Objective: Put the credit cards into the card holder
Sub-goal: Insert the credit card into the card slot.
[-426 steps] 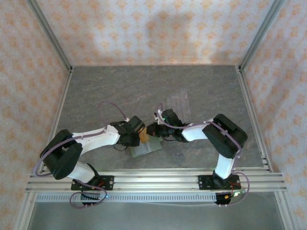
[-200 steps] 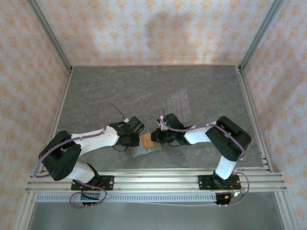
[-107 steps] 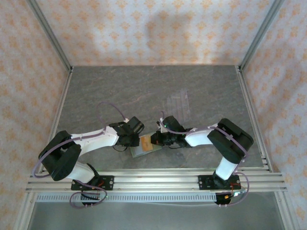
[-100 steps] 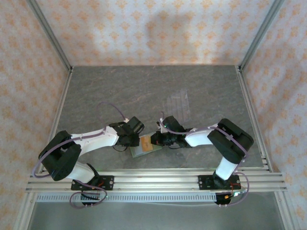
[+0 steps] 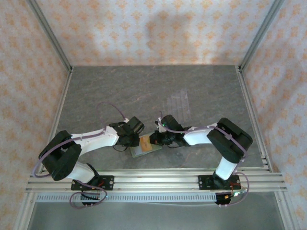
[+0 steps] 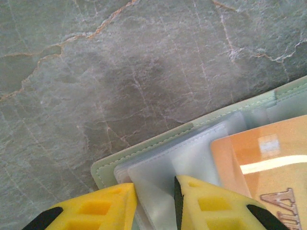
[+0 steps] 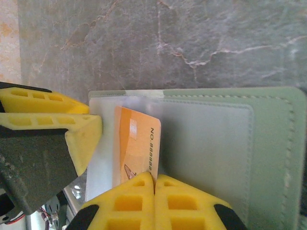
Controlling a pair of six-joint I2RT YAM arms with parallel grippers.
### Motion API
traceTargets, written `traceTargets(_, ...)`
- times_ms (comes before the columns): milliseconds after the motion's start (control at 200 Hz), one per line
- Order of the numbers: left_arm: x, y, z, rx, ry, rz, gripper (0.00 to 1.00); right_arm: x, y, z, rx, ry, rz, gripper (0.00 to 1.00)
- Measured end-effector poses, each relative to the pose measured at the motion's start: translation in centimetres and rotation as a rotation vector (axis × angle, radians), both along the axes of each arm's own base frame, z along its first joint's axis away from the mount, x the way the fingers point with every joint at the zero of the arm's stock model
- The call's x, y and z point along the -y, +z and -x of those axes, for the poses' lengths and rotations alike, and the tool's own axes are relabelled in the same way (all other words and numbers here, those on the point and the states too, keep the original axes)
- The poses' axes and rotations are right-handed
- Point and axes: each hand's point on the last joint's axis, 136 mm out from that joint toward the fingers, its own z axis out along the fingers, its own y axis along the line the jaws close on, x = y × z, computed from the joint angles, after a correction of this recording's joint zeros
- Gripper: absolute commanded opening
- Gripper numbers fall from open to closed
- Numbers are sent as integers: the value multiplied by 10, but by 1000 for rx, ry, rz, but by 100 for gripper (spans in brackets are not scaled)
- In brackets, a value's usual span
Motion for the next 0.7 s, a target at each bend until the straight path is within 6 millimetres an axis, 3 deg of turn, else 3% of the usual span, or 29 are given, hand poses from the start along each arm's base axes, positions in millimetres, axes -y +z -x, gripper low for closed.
traceTargets(340,0,0,0,5,-2,1,31,-16,-3,4,-11,58,12,0)
traceTargets(701,2,10,-1,24,-3,21,37,-17,-6,4,-24,62,25,0)
